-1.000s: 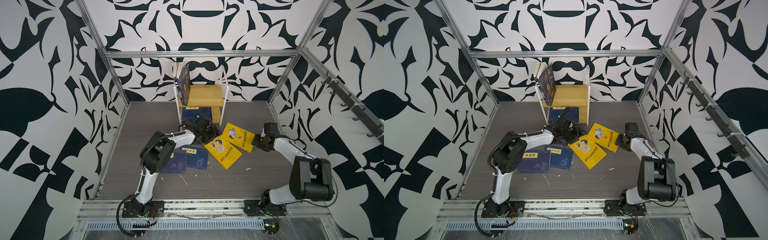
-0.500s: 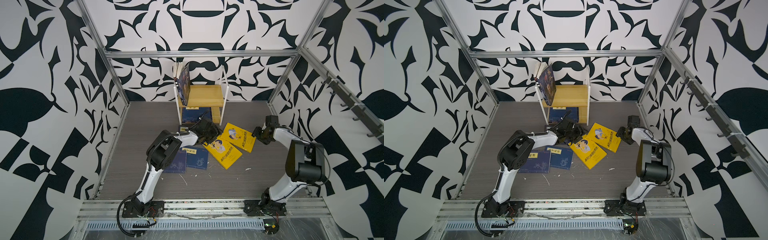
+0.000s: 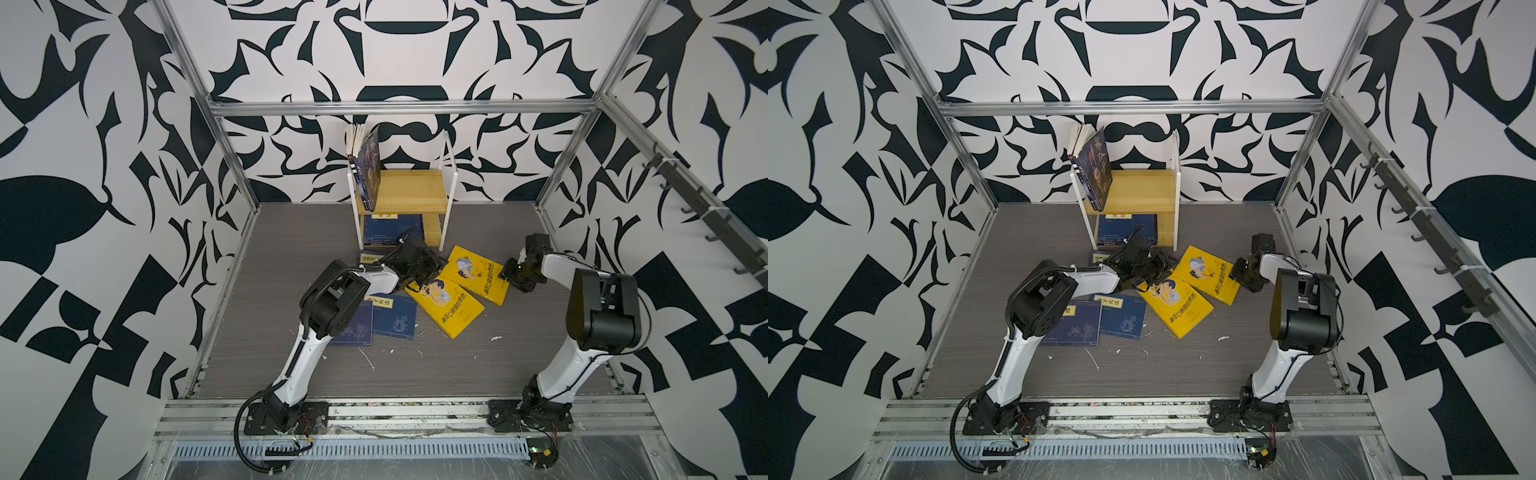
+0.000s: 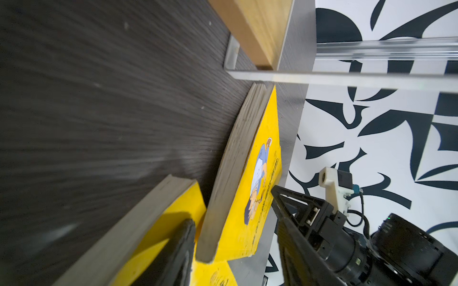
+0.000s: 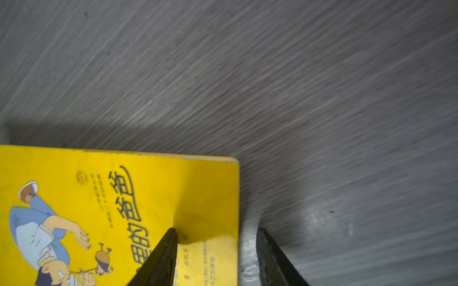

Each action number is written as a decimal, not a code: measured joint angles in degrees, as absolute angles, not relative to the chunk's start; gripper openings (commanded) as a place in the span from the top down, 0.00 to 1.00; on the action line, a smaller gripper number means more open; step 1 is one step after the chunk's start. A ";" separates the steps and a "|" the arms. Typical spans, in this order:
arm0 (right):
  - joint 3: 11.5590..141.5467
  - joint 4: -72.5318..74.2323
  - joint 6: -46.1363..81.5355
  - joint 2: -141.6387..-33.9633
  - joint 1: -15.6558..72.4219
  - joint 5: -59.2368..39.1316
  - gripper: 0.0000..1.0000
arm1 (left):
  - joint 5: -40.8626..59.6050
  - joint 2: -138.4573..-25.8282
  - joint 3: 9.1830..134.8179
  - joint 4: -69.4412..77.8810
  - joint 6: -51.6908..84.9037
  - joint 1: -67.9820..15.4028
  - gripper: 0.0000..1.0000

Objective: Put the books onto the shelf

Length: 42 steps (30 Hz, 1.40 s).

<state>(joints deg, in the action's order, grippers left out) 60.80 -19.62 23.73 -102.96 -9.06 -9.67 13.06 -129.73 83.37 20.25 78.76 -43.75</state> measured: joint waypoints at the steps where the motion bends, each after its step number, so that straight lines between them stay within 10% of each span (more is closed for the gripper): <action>1: 60.80 -19.57 23.55 -102.96 -8.75 -9.80 0.47 | 12.86 -129.86 83.35 20.43 78.96 -43.90 0.50; 32: 61.76 -19.49 21.30 -103.90 -6.72 -7.84 0.51 | 12.91 -130.37 82.85 22.70 83.09 -43.94 0.63; 42: 61.32 -18.55 20.23 -103.66 -5.89 -8.08 0.51 | 13.10 -127.48 80.51 19.79 83.61 -44.16 0.44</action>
<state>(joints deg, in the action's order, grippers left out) 61.32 -18.55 20.23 -103.66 -5.89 -8.08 13.10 -127.48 80.51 19.79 83.61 -44.16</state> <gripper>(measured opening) 0.496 0.533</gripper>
